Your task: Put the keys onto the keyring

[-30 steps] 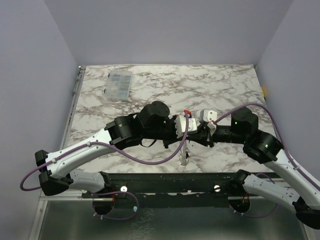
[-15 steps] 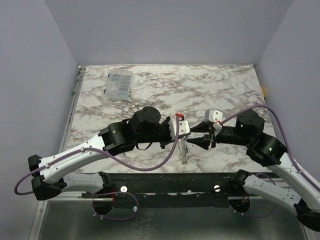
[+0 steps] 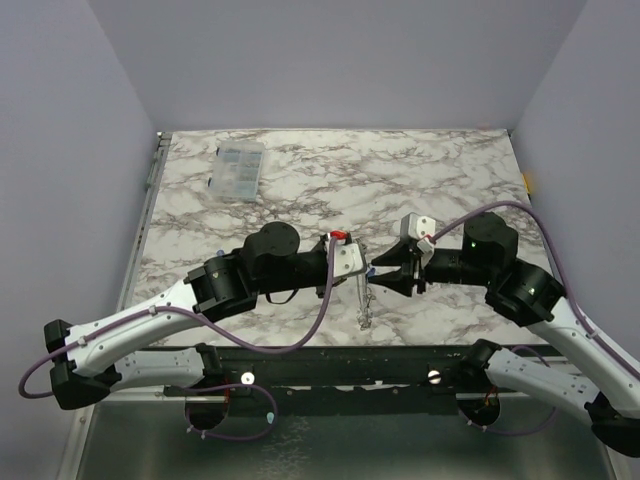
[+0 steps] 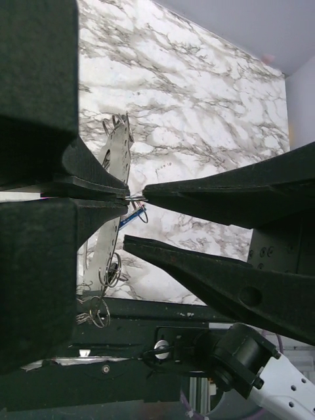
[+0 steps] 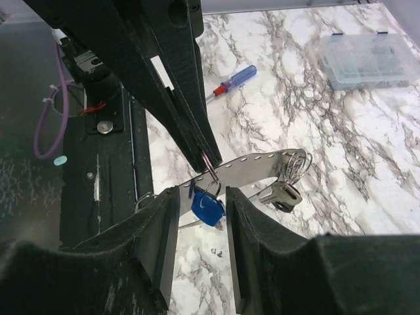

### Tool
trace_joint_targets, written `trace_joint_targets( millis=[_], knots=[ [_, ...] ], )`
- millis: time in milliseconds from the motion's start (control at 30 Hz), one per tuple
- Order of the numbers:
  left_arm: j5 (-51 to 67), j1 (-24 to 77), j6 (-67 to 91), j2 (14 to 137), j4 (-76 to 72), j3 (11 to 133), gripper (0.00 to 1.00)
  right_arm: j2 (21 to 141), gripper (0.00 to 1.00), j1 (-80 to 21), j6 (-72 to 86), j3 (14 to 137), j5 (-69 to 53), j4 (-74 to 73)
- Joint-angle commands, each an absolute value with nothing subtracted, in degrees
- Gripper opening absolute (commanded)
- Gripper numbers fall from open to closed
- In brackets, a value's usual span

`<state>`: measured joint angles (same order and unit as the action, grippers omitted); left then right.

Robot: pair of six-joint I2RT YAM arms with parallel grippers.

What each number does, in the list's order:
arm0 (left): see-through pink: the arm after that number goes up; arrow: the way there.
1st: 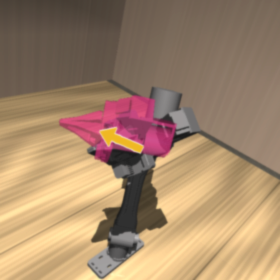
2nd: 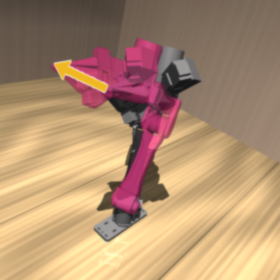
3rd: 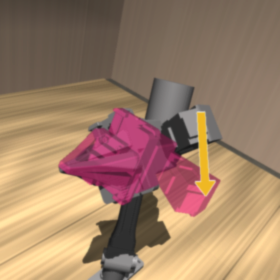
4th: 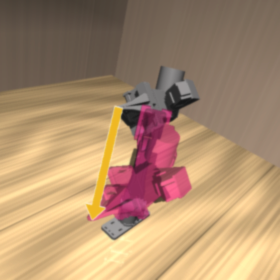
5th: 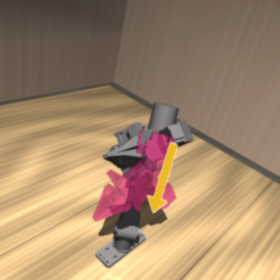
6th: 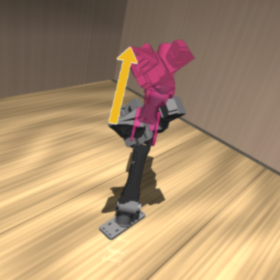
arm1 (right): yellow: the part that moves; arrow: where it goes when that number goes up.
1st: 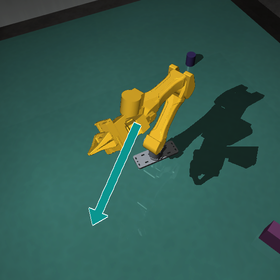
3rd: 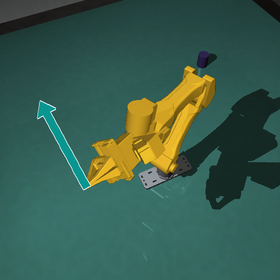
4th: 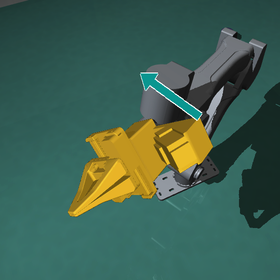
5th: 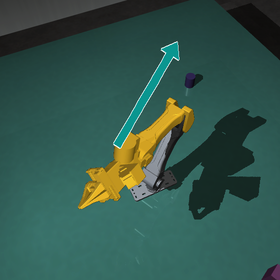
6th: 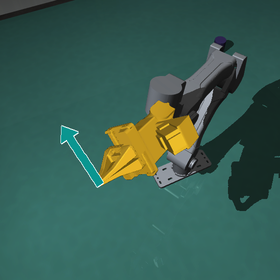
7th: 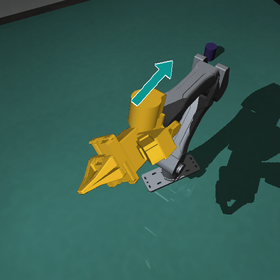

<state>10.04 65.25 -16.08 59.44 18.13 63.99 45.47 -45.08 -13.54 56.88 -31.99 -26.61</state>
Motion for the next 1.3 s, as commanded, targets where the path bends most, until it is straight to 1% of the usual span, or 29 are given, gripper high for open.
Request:
trace_joint_targets(
  millis=[0,67,200,233,300,500,733,767,900,967,1133,1267],
  knots=[
    [11.12,65.13,-15.03,57.34,12.50,62.88,0.00,46.78,0.41,-45.53,-13.09,59.08,-33.40,-25.78],
    [11.57,65.13,-14.93,57.15,12.10,62.64,0.00,46.93,0.37,-45.53,-13.29,59.15,-32.91,-25.05],
    [11.94,65.13,-14.61,56.51,11.32,62.16,0.00,47.80,0.17,-45.53,-14.21,59.97,-32.55,-25.05],
    [11.92,65.13,-14.49,56.33,11.08,62.08,0.00,48.01,0.14,-45.55,-14.42,60.16,-32.48,-25.38],
    [12.04,65.09,-14.24,55.81,10.42,61.85,0.00,48.31,0.13,-45.53,-14.75,60.39,-32.35,-25.96],
    [11.75,65.13,-11.72,54.20,4.55,59.19,0.00,47.90,0.13,-45.53,-14.46,59.78,-32.39,-24.86],
    [10.26,65.13,-7.75,52.43,-6.62,53.30,0.00,47.51,0.13,-45.53,-12.86,59.38,-32.67,-20.67],
    [10.40,65.13,-7.39,52.43,-7.63,52.78,0.00,47.62,0.15,-45.53,-12.77,59.38,-33.00,-20.39],
    [11.33,65.13,-6.90,52.95,-8.88,52.39,0.00,47.83,0.35,-45.53,-12.78,59.96,-34.34,-20.67],
    [12.08,65.13,-6.99,53.08,-8.71,52.40,0.00,47.91,0.41,-45.53,-13.19,60.43,-34.27,-21.39],
    [14.53,65.12,-7.02,53.10,-8.14,52.73,0.00,48.15,0.41,-45.53,-14.92,61.50,-33.26,-23.71],
    [16.30,65.13,-7.06,53.73,-7.47,53.05,0.00,48.72,0.35,-45.53,-15.74,62.57,-33.37,-24.61]
  ],
)
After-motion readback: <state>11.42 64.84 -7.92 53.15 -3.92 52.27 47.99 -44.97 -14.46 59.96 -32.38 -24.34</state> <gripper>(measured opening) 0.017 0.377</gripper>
